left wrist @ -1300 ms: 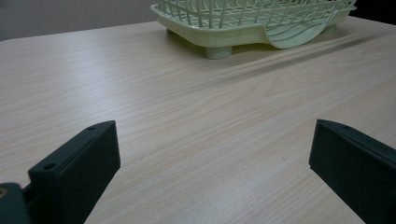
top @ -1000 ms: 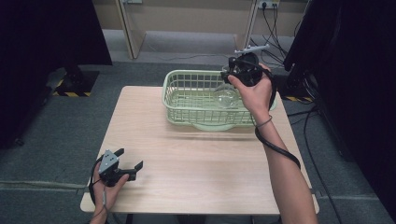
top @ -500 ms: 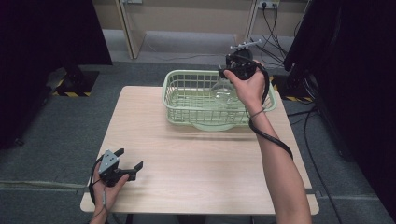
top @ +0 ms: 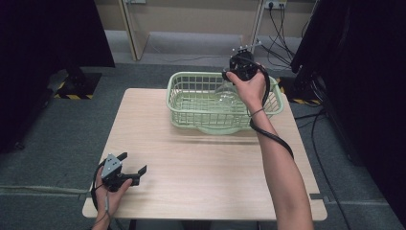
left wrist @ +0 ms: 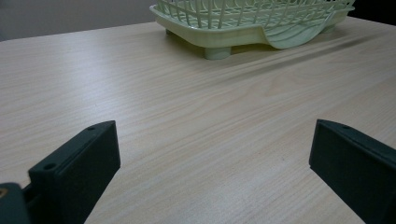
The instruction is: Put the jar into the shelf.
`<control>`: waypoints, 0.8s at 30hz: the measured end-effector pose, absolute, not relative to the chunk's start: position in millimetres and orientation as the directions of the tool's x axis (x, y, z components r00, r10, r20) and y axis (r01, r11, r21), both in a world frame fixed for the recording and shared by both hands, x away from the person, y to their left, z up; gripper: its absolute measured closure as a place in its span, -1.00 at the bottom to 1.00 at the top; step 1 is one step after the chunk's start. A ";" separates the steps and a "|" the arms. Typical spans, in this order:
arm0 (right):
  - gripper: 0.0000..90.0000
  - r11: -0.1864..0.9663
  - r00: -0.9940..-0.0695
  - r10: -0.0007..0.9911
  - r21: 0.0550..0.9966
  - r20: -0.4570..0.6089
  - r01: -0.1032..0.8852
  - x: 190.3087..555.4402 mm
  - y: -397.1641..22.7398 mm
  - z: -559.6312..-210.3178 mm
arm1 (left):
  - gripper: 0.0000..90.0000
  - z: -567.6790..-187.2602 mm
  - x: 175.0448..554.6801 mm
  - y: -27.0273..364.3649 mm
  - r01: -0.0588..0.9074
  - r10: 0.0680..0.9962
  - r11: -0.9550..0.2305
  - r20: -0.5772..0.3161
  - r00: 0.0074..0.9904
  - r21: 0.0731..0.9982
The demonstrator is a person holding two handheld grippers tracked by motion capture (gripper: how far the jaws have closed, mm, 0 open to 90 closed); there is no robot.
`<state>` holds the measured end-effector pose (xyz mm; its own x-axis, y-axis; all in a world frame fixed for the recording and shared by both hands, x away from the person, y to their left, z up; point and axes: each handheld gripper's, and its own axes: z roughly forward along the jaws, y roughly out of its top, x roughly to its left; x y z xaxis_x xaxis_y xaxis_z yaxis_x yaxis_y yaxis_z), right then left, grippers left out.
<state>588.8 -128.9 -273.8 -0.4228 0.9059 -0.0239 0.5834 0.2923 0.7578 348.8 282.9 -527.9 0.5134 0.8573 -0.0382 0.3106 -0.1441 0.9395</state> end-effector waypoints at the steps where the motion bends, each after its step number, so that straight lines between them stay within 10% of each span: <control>1: -0.17 0.292 -0.423 0.906 0.758 -0.024 0.583 588.8 -128.9 -273.8 | -0.97 -527.9 348.8 282.9 0.311 0.857 -0.144 -0.038 0.513 0.940; 24: -0.17 0.307 -0.392 0.920 0.668 -0.026 0.677 619.3 -115.1 -321.8 | -0.97 -528.0 348.8 283.2 0.309 0.856 -0.144 -0.038 0.515 0.940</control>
<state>619.3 -115.1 -321.8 -0.3921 0.9195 -0.0256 0.6775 0.3075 0.6682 348.8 283.2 -528.0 0.5152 0.8562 -0.0379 0.3088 -0.1442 0.9401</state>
